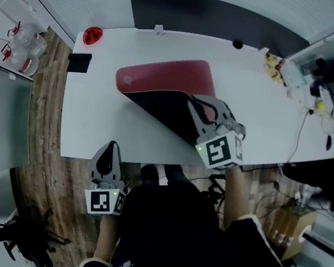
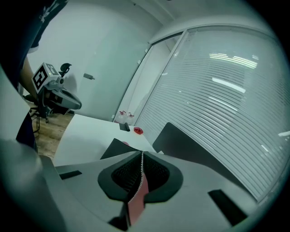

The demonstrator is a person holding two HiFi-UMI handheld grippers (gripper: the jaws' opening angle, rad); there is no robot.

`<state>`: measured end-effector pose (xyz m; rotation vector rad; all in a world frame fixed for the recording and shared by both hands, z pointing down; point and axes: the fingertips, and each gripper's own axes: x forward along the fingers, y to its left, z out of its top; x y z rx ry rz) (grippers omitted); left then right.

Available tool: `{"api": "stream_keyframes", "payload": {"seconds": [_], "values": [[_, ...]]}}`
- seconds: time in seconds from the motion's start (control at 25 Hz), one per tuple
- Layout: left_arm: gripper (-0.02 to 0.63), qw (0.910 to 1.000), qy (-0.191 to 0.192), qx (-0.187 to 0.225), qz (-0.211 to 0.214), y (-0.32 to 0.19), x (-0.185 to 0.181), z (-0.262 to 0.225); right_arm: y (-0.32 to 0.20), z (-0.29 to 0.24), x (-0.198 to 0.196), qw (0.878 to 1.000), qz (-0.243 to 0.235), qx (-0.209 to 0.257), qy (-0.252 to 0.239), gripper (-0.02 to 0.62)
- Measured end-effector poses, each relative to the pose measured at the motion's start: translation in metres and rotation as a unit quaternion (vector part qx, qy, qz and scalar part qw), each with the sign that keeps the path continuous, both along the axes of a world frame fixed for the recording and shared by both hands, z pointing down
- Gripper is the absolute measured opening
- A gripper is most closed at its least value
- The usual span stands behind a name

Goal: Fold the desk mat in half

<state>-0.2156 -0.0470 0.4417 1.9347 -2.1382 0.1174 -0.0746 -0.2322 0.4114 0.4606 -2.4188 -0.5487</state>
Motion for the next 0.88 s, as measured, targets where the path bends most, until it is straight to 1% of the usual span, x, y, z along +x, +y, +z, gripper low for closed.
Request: {"api": "stream_keyframes", "payload": {"seconds": [0.16,0.28,0.36,0.56,0.64,0.8,0.88], "values": [[0.003,0.9999,-0.003,0.002,-0.011,-0.013,0.004,-0.002,-0.018,0.002,0.0,1.0,-0.007,-0.001,-0.004,0.015],[0.003,0.9998,-0.005,0.002,-0.019,-0.021,0.007,-0.003,-0.035,0.007,-0.003,0.999,-0.011,0.003,-0.039,0.015],[0.003,0.9997,-0.006,0.001,-0.025,-0.028,0.01,-0.002,-0.048,0.01,-0.004,0.999,-0.011,0.001,-0.049,0.015],[0.003,0.9992,-0.008,-0.001,-0.038,-0.044,0.015,-0.002,-0.074,0.014,-0.007,0.999,-0.02,-0.008,-0.043,0.015],[0.003,0.999,-0.01,-0.004,-0.043,-0.05,0.016,-0.001,-0.085,0.015,-0.007,0.999,-0.023,-0.009,-0.031,0.015],[0.003,0.9986,-0.009,-0.01,-0.051,-0.061,0.016,0.003,-0.11,0.022,-0.012,0.998,-0.023,-0.012,-0.05,0.015],[0.003,0.9984,-0.008,-0.014,-0.054,-0.067,0.015,0.004,-0.121,0.028,-0.014,0.999,-0.024,-0.015,-0.044,0.015]]}}
